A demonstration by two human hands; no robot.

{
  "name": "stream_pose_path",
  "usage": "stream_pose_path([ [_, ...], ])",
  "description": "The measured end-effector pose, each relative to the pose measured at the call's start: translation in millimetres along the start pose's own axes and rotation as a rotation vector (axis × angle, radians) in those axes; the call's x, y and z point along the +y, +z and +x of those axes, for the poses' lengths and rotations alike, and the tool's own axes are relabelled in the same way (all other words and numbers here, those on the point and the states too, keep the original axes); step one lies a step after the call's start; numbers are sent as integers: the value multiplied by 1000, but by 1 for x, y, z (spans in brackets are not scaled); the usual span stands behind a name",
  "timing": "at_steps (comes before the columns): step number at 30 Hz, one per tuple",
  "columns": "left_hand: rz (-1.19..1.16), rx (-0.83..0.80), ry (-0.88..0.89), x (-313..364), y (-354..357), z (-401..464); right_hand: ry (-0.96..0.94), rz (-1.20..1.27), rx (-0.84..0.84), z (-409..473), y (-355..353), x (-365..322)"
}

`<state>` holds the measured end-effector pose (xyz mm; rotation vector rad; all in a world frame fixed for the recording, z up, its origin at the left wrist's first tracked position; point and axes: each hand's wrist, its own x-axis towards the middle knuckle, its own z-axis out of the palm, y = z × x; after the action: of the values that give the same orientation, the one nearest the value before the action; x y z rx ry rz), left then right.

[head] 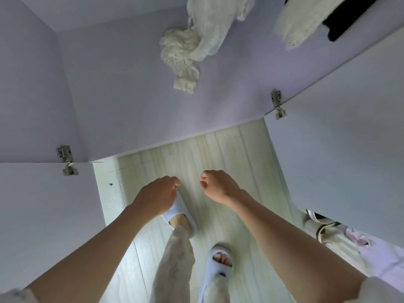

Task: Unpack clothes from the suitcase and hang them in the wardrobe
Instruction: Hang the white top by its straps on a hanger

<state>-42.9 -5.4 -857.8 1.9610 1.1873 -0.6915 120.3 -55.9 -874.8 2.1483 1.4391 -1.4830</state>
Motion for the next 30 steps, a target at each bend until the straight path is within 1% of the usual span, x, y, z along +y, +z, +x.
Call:
stream_pose_path([
  [4,3,7,-6,24,25,-38,-12,30,21,-57,21,23],
  [8,5,-12,46,67,55,-83,61,88,8,-125,46,62],
  [11,66,-40,118,99,71,-113,138,142,22,-173,58,91],
  [14,167,-70,202,129,84,-134,188,217,87,-212,69,119],
  [18,316,-110,330,170,109,-154,292,380,175,-262,88,163],
  [21,380,-164,362,186,126,-167,357,492,222,-293,104,182],
  [24,457,-233,412,207,146,-183,405,555,223,-328,121,204],
  [30,517,-255,490,267,173,-187,543,654,301,-362,130,274],
])
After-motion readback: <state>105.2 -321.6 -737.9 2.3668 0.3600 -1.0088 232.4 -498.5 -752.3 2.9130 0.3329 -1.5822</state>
